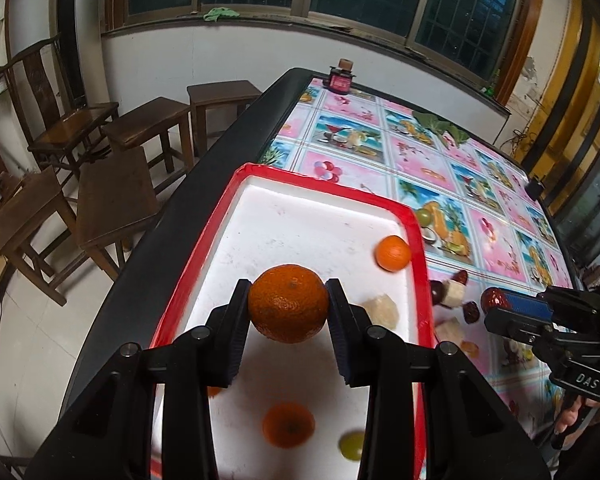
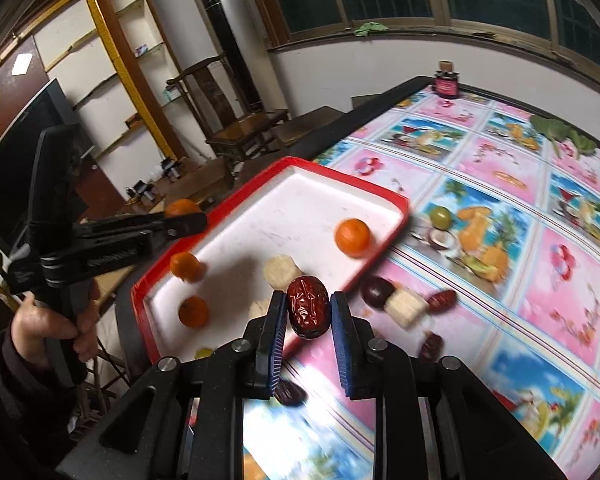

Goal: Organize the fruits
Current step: 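Lift and carry the orange and red date over the white tray with both tools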

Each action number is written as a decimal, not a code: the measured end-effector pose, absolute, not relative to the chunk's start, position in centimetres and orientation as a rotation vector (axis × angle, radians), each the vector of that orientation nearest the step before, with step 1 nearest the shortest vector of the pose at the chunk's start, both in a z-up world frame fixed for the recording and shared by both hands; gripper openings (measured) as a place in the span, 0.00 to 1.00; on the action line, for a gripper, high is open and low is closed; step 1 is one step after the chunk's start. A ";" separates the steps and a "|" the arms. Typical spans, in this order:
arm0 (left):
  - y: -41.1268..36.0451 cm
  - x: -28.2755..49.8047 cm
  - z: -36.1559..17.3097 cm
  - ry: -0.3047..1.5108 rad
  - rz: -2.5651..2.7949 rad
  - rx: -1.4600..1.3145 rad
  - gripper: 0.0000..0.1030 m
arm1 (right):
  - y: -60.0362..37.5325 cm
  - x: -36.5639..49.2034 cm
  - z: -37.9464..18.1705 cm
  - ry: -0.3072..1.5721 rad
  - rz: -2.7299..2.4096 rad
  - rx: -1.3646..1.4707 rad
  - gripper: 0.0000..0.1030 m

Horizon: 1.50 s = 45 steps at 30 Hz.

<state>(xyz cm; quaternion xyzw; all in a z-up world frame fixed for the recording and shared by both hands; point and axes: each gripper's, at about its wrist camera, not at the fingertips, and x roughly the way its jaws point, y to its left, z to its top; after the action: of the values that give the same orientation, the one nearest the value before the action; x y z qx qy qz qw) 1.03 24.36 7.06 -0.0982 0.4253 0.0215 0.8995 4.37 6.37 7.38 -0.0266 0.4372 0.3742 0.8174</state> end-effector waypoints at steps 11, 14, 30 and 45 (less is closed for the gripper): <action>25.4 3.3 3.9 0.937 0.072 -0.251 0.34 | 12.2 9.8 6.5 0.964 0.873 -0.067 0.22; 25.7 3.6 3.5 0.943 0.084 -0.259 0.34 | 13.9 11.4 5.8 0.979 0.877 -0.081 0.22; 26.6 4.4 2.1 0.981 0.100 -0.256 0.34 | 17.5 13.6 2.1 1.031 0.851 -0.161 0.22; 26.7 4.7 1.4 1.014 0.101 -0.270 0.35 | 18.1 13.0 0.7 1.028 0.820 -0.247 0.25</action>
<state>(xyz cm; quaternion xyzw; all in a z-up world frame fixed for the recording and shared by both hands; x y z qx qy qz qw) 4.68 26.72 1.37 -0.1286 0.4838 0.0480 0.8643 13.00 18.08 0.67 -0.1143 0.4767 0.3801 0.7844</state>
